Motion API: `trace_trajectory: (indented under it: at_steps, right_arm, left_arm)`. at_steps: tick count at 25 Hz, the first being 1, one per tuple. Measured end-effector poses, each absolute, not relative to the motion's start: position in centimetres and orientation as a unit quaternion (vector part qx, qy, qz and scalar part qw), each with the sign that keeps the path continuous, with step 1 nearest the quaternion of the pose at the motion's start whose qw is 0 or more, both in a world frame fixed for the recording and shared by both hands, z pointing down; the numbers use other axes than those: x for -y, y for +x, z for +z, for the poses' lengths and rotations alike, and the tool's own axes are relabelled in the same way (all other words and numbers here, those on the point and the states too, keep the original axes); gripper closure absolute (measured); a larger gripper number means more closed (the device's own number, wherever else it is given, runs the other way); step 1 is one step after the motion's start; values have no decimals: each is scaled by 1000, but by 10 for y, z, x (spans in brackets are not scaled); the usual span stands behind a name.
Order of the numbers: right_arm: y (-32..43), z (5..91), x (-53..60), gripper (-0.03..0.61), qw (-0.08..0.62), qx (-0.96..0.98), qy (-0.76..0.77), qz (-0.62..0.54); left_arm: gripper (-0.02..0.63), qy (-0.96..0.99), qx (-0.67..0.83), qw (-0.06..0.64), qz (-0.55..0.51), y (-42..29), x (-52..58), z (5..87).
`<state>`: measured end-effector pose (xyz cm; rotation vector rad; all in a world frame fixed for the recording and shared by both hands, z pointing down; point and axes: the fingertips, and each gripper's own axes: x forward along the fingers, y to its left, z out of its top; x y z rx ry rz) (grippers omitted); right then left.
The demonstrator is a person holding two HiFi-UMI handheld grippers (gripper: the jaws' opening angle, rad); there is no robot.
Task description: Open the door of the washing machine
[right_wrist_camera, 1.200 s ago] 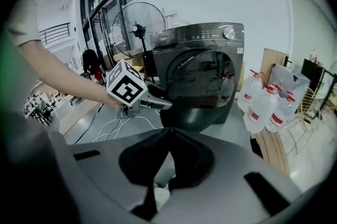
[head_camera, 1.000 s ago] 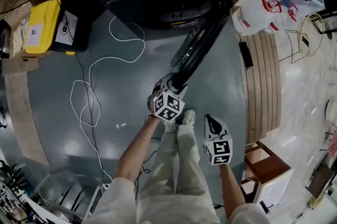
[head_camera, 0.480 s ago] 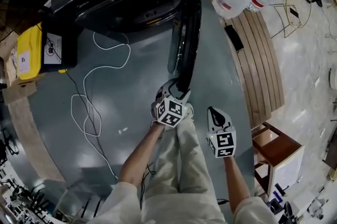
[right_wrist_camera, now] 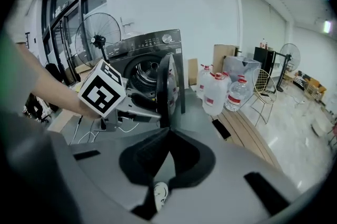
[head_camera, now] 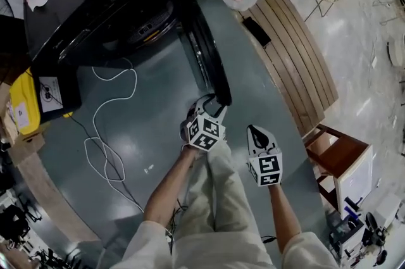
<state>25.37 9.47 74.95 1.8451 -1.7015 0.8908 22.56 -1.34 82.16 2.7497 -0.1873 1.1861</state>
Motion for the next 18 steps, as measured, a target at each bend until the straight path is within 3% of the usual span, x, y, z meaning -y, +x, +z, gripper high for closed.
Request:
trace_trajectory:
  at_steps: [18]
  right_arm:
    - [334,759,-178,580,213,536,733,361]
  left_arm:
    - [436,925,3,35,378,390,6,828]
